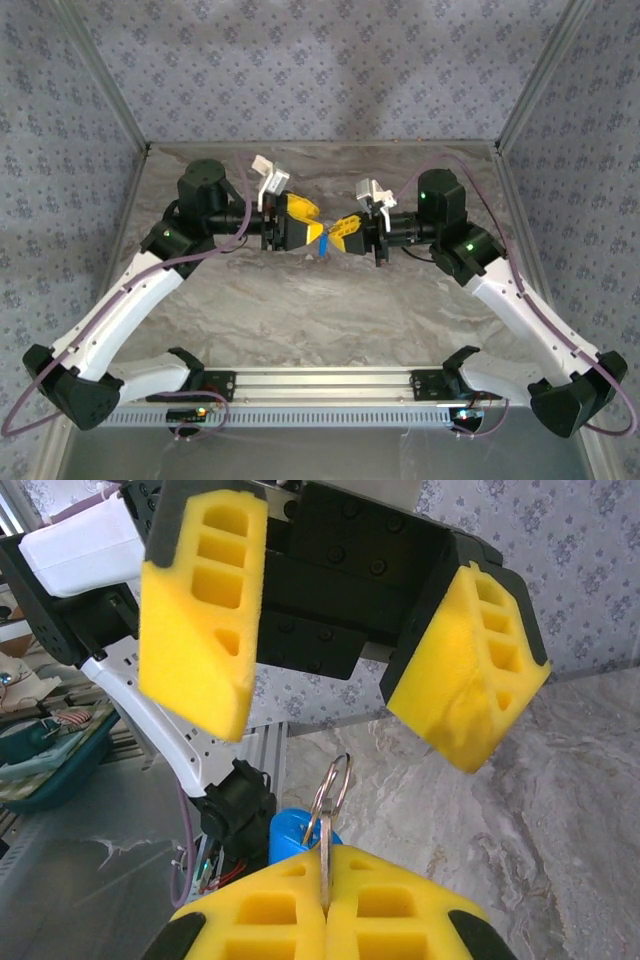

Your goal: Remove the keys from the keyring

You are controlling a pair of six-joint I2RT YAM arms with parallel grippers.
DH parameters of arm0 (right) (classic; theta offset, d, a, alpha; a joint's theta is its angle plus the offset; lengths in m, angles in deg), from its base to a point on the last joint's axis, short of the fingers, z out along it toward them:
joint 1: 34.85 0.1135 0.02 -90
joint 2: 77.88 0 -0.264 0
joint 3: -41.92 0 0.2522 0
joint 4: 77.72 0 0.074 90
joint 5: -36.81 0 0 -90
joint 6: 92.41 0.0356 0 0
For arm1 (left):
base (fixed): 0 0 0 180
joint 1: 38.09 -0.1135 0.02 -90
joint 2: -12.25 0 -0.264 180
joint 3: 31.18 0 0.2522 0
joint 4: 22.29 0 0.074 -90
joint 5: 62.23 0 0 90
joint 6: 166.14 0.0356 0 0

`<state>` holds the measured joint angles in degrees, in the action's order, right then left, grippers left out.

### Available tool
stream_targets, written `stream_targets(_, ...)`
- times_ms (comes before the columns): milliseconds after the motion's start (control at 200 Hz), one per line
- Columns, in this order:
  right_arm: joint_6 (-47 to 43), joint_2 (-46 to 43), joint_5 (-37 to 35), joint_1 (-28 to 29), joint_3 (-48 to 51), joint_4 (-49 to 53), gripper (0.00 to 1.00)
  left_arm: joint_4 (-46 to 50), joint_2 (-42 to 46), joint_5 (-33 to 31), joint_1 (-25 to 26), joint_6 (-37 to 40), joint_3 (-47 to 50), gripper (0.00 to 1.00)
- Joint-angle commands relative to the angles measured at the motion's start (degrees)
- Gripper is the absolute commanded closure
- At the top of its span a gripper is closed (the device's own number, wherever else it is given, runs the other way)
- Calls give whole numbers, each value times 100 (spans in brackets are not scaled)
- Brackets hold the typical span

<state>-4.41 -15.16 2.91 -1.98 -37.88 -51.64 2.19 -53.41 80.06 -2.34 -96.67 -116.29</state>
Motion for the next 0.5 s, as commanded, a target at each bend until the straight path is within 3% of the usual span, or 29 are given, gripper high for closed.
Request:
stream_targets(0,-35,36,174,-34,-181,115,100,92,-25,200,53,190,-210,41)
stream_targets(205,-2,43,199,-35,-181,54,100,114,-64,279,73,225,-222,61)
stream_targets(330,15,56,200,-39,-383,36,100,126,-76,299,79,234,-222,64)
stream_targets(405,15,65,200,-42,-392,34,100,126,-62,299,80,243,-222,77)
stream_targets(495,16,74,201,-41,-401,37,100,97,-59,299,81,243,-213,84)
